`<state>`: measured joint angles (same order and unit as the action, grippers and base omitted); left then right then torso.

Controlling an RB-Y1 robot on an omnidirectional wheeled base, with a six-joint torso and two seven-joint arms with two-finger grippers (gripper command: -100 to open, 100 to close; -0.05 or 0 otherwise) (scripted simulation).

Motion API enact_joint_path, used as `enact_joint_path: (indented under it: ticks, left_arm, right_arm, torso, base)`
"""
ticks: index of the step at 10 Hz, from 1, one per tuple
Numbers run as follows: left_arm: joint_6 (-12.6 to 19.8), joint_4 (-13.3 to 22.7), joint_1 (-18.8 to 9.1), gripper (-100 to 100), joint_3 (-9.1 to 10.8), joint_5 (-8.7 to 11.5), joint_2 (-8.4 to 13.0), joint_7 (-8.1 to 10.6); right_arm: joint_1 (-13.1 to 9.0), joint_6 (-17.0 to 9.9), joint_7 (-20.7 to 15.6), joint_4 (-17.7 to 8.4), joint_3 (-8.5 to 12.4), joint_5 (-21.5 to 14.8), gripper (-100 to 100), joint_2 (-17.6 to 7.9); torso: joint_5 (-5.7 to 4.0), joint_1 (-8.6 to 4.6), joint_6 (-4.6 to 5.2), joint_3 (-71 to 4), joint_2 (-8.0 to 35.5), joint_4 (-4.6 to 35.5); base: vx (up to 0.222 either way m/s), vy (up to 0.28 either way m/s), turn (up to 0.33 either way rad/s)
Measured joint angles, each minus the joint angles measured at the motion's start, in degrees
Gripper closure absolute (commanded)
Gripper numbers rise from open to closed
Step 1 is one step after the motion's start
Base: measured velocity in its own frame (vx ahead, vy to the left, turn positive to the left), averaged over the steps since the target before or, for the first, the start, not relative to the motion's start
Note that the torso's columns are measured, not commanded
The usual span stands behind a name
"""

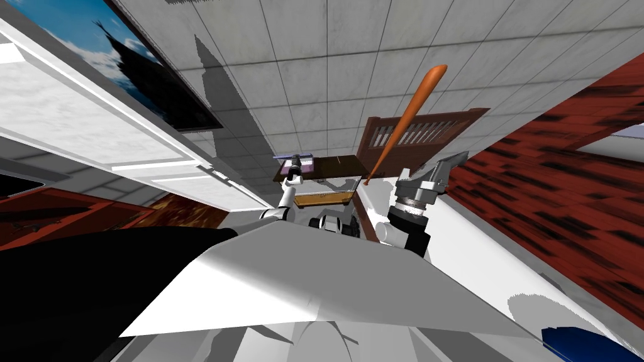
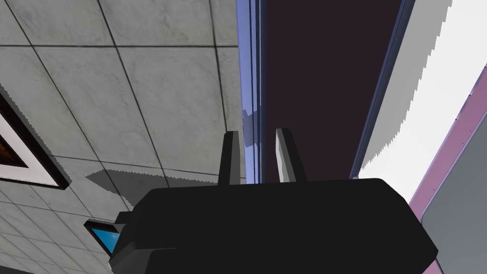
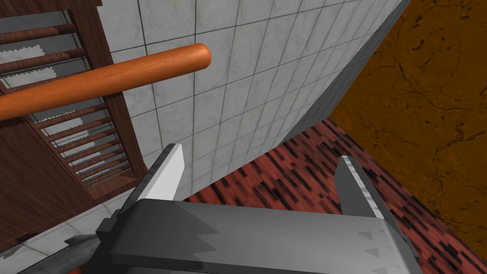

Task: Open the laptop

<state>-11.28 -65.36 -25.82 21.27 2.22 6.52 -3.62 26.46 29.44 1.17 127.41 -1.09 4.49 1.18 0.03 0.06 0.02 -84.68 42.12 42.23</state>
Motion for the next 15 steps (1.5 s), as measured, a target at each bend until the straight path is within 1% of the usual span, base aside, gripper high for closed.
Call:
enact_joint_path:
  ticks: [2, 4, 5, 6, 7, 10, 13, 14, 15]
  left_arm:
    - [-3.39, -0.15, 2.7, 100, -0.46, -0.11, -0.48, 0.43]
    - [-6.13, 0.45, 2.98, 100, -0.38, -0.2, -0.82, 0.38]
    - [-8.18, 1.17, 4.05, 100, -0.38, -0.39, -1.33, 0.26]
    - [-10.2, 1.26, 5.23, -100, -0.55, -0.51, -1.76, 0.27]
    - [-9.77, 0.97, 4.64, -100, -0.45, -0.49, -1.53, 0.28]
    - [-6.52, 0.4, 2.41, -100, -0.02, -0.42, -0.78, 0.17]
    - [-2.49, -1.77, 0.77, -100, 0.34, -0.47, -0.58, -0.16]
    - [-2.19, -1.82, 0.73, 0, 0.35, -0.46, -0.55, -0.14]
    - [-2.16, -1.74, 0.81, 0, 0.35, -0.46, -0.59, -0.14]
  right_arm:
    - [0.0, 0.0, 0.0, 0.0, 0.0, 0.0, 0, 0.0]
    - [0.0, 0.0, 0.0, 0.0, 0.0, 0.0, 0, 0.0]
    - [0.0, 0.0, 0.0, 0.0, 0.0, 0.0, 0, 0.0]
    - [0.0, 0.0, 0.0, 0.0, 0.0, 0.0, 0, 0.0]
    - [0.0, 0.0, 0.0, 0.0, 0.0, 0.0, 0, 0.0]
    - [-0.01, 0.0, 0.0, 0.0, 0.0, 0.0, 0, 0.0]
    - [-0.01, 0.0, 0.0, 0.0, 0.0, 0.0, 0, 0.0]
    - [-0.01, 0.0, 0.0, 0.0, 0.0, 0.0, 0, 0.0]
    - [-0.01, 0.0, 0.0, 0.0, 0.0, 0.0, 0, 0.0]
  torso:
    - [0.1, 0.08, 0.01, -0.09, -0.16, -0.19]
    - [-0.06, -0.1, 0.0, 0.09, 0.14, 0.07]
    - [0.04, -0.07, 0.05, 0.07, 0.05, -0.08]
    - [-0.01, -0.05, 0.03, 0.03, 0.03, 0.0]
    - [-0.05, -0.11, 0.0, 0.13, 0.22, 0.08]
    - [-0.04, -0.09, -0.02, 0.17, 0.24, 0.08]
    - [-0.1, -0.14, -0.03, 0.19, 0.29, 0.17]
    - [-0.07, -0.1, -0.03, 0.17, 0.24, 0.13]
    - [-0.08, -0.09, -0.03, 0.14, 0.21, 0.13]
  base:
    - [0.037, 0.012, -0.017]
    - [0.03, 0.011, -0.026]
    - [0.06, 0.02, -0.041]
    - [-0.002, -0.003, 0.016]
    - [-0.034, -0.009, 0.021]
    - [-0.04, -0.013, 0.012]
    - [-0.028, -0.01, 0.011]
    - [0.0, 0.0, 0.0]
    - [0.0, 0.0, 0.0]
